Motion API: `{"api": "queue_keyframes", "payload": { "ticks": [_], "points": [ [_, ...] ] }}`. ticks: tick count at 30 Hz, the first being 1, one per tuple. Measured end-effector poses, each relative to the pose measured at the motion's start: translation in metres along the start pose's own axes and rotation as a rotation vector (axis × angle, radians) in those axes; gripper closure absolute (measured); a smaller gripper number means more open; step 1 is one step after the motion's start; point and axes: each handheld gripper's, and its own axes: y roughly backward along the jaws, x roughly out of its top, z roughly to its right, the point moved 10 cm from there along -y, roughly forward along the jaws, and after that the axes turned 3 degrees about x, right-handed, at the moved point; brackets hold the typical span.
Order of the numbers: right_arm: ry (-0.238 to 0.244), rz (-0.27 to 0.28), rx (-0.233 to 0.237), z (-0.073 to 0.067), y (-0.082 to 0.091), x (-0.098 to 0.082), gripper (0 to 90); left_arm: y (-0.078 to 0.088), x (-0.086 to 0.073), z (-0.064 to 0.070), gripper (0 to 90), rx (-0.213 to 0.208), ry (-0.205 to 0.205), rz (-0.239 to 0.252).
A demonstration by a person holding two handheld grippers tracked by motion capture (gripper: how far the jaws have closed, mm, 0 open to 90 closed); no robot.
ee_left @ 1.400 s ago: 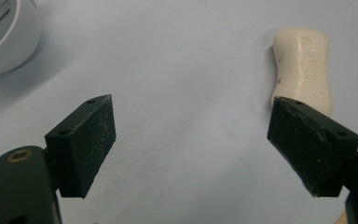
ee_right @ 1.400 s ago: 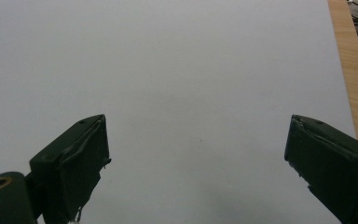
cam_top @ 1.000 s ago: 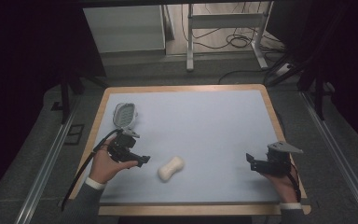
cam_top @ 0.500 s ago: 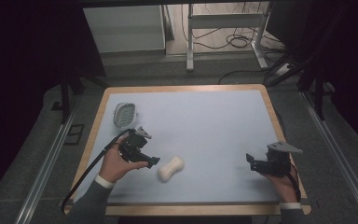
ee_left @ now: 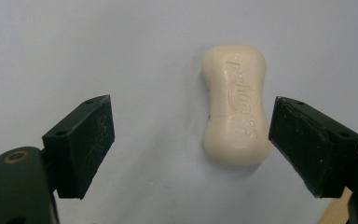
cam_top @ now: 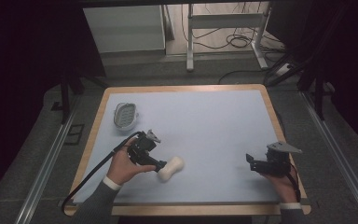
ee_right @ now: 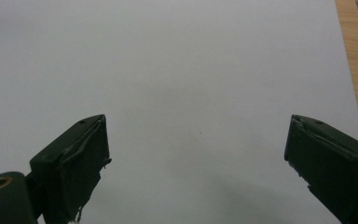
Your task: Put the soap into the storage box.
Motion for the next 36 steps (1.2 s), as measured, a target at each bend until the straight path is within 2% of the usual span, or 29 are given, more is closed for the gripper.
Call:
{"api": "queue_keyframes", "payload": {
  "ticks": [8,16,22,28,36],
  "points": [
    [-0.004,-0.005,-0.003,0.001,-0.001,-0.001,6.2,-0.007,0.001,0.010,15.5,-0.012,-0.014,-0.029],
    [-0.002,-0.007,-0.008,0.002,-0.001,-0.002,6.2,-0.021,-0.002,0.023,16.8,-0.045,-0.031,-0.053],
    [0.002,-0.011,-0.008,0.002,-0.001,-0.002,6.2,-0.032,0.000,0.027,18.9,-0.056,-0.014,-0.060],
    [-0.001,-0.013,-0.009,0.002,-0.001,-0.003,6.2,-0.044,0.001,0.028,20.8,-0.055,0.006,-0.077],
    [0.001,-0.020,-0.016,0.003,-0.003,-0.004,6.2,-0.054,-0.002,0.030,24.1,-0.036,0.003,-0.098]
  ]
}}
